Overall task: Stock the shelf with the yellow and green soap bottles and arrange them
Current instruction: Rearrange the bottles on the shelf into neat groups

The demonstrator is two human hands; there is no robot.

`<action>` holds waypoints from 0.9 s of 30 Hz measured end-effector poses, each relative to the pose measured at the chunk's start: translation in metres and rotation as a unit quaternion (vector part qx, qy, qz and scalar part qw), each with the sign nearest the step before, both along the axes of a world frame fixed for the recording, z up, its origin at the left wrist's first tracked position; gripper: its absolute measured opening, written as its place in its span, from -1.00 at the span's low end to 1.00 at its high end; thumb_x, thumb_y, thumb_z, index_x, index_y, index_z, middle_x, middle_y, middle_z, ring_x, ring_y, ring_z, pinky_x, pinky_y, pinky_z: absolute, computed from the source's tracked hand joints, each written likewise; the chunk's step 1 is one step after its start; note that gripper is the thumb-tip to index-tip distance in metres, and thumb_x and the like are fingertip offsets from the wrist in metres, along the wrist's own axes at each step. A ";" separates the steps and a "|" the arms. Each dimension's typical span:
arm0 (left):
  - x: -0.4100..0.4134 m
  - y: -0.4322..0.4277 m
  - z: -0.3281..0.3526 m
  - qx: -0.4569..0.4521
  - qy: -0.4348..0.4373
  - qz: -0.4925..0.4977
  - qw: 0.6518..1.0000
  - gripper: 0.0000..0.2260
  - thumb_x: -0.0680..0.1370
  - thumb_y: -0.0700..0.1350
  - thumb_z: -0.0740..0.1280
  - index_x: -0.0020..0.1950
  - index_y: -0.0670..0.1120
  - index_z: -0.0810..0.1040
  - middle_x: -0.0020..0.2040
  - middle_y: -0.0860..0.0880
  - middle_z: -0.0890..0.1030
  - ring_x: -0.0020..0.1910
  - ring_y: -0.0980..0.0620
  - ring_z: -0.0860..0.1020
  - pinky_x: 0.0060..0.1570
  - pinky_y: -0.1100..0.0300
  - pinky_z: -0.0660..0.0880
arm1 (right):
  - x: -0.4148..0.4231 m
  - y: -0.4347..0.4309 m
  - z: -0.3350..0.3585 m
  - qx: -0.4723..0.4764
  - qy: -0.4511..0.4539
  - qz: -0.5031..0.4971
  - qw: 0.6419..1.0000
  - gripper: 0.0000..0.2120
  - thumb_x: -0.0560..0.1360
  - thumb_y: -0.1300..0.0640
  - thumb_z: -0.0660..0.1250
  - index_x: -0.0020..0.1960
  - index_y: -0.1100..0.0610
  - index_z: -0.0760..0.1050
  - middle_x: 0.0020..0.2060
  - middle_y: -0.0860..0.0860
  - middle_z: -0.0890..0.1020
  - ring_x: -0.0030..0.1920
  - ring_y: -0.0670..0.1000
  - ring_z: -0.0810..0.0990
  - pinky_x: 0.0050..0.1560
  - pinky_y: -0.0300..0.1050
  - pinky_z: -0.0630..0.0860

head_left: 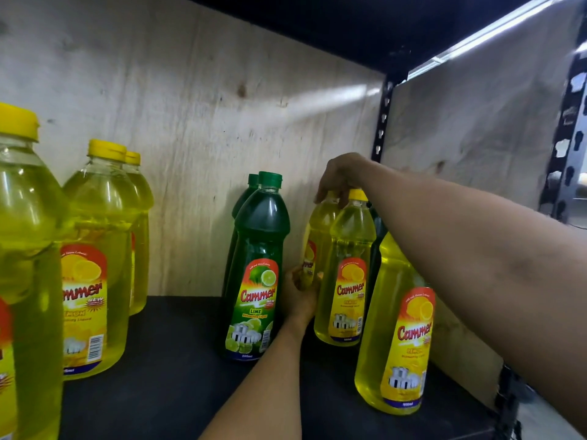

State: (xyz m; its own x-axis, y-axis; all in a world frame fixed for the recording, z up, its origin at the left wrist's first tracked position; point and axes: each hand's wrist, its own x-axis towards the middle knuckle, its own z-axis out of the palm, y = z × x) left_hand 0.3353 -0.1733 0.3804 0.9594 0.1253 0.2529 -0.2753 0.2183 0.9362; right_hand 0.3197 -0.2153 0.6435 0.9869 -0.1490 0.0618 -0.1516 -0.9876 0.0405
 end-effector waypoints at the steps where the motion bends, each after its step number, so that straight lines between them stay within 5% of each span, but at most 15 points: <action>1: -0.001 0.001 -0.001 -0.002 0.000 -0.010 1.000 -0.59 0.52 -0.11 0.46 0.34 -0.06 0.45 0.31 -0.07 0.56 0.28 -0.07 0.53 0.23 0.06 0.48 | 0.000 0.002 -0.001 -0.011 0.003 -0.010 1.000 -0.47 0.53 -0.01 0.42 0.37 0.25 0.44 0.29 0.13 0.58 0.27 0.15 0.57 0.38 0.13 0.42; 8: -0.008 0.004 0.005 -0.038 0.011 -0.054 0.998 -0.60 0.59 -0.09 0.37 0.40 -0.02 0.37 0.38 -0.09 0.51 0.30 -0.12 0.52 0.30 -0.13 0.47 | -0.002 -0.004 0.006 -0.031 0.055 -0.014 0.998 -0.59 0.60 0.06 0.32 0.39 0.21 0.48 0.35 0.05 0.54 0.34 0.07 0.50 0.47 0.14 0.26; 11: -0.009 0.004 0.006 -0.024 -0.006 -0.037 0.999 -0.53 0.57 -0.16 0.39 0.44 0.01 0.35 0.36 -0.08 0.52 0.30 -0.13 0.52 0.29 -0.18 0.47 | 0.000 -0.006 0.004 0.028 0.058 0.030 0.997 -0.60 0.62 0.27 0.25 0.45 0.26 0.39 0.40 0.14 0.48 -0.09 0.01 0.65 0.43 0.06 0.34; 15: -0.009 0.006 0.009 -0.011 0.000 0.012 1.000 -0.40 0.49 -0.21 0.48 0.49 -0.03 0.36 0.35 -0.11 0.54 0.28 -0.16 0.53 0.24 -0.20 0.50 | 0.004 -0.005 -0.002 0.081 0.020 0.074 0.994 -0.53 0.58 0.43 0.25 0.47 0.23 0.36 0.27 0.21 0.55 0.23 0.18 0.57 0.37 0.11 0.43; 17: -0.009 0.005 0.009 0.001 -0.007 0.046 0.999 -0.40 0.45 -0.22 0.52 0.46 -0.07 0.40 0.32 -0.10 0.56 0.28 -0.13 0.54 0.26 -0.05 0.49 | 0.006 -0.003 -0.003 0.053 0.001 0.083 0.995 -0.55 0.55 0.40 0.31 0.43 0.22 0.41 0.26 0.24 0.56 0.24 0.23 0.58 0.33 0.14 0.48; 21: -0.012 0.001 0.015 0.033 -0.016 0.086 0.996 -0.44 0.40 -0.19 0.57 0.35 -0.11 0.46 0.27 -0.07 0.60 0.25 -0.08 0.56 0.07 0.19 0.39 | 0.011 -0.001 -0.002 -0.014 -0.036 0.069 0.997 -0.75 0.47 0.33 0.43 0.12 0.17 0.64 0.09 0.18 0.68 0.04 0.14 0.70 0.22 0.15 0.56; 27: -0.009 0.002 0.022 0.050 0.000 0.088 0.995 -0.42 0.37 -0.19 0.58 0.33 -0.13 0.45 0.26 -0.09 0.59 0.24 -0.11 0.56 0.07 0.14 0.43 | 0.011 -0.003 0.001 -0.129 -0.076 0.066 0.987 -0.65 0.32 0.30 0.58 0.00 -0.02 0.66 -0.26 -0.04 0.70 -0.34 -0.10 0.67 0.02 -0.02 0.66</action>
